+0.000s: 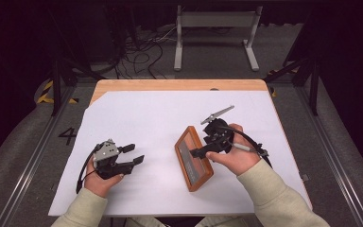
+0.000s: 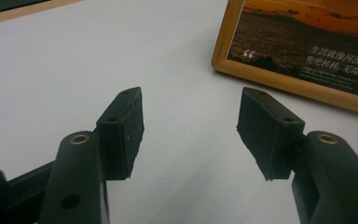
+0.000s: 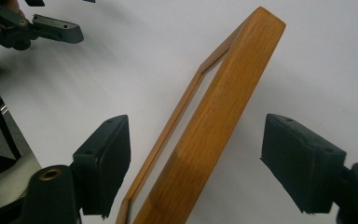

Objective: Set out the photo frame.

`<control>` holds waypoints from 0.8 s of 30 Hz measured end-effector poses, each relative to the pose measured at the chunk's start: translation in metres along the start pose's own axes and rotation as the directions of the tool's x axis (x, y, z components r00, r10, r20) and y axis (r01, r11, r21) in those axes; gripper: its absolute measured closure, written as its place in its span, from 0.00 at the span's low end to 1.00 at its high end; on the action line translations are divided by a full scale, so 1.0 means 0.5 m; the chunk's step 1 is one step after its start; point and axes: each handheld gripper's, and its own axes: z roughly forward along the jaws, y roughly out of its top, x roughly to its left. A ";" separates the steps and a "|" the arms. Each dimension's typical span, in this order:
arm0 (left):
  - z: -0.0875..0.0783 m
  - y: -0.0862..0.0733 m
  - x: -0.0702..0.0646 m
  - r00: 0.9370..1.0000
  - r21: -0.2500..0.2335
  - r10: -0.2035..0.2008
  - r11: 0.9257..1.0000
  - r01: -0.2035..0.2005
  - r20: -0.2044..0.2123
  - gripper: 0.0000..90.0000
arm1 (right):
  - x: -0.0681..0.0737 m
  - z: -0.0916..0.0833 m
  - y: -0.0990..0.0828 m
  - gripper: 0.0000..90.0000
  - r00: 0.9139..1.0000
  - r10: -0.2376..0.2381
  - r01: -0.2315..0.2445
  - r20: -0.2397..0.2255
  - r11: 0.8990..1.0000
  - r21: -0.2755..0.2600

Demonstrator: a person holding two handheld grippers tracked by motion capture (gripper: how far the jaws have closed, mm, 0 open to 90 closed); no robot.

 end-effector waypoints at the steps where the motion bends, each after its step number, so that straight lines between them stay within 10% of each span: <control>1: 0.000 0.000 0.000 1.000 0.000 0.001 1.000 -0.001 -0.001 0.46 | -0.001 0.006 0.000 0.26 1.000 0.002 -0.002 -0.002 1.000 0.002; 24: -0.001 -0.003 -0.001 1.000 0.002 -0.001 1.000 0.001 0.001 0.46 | 0.009 0.077 0.004 0.50 0.998 0.061 -0.057 -0.020 0.987 0.152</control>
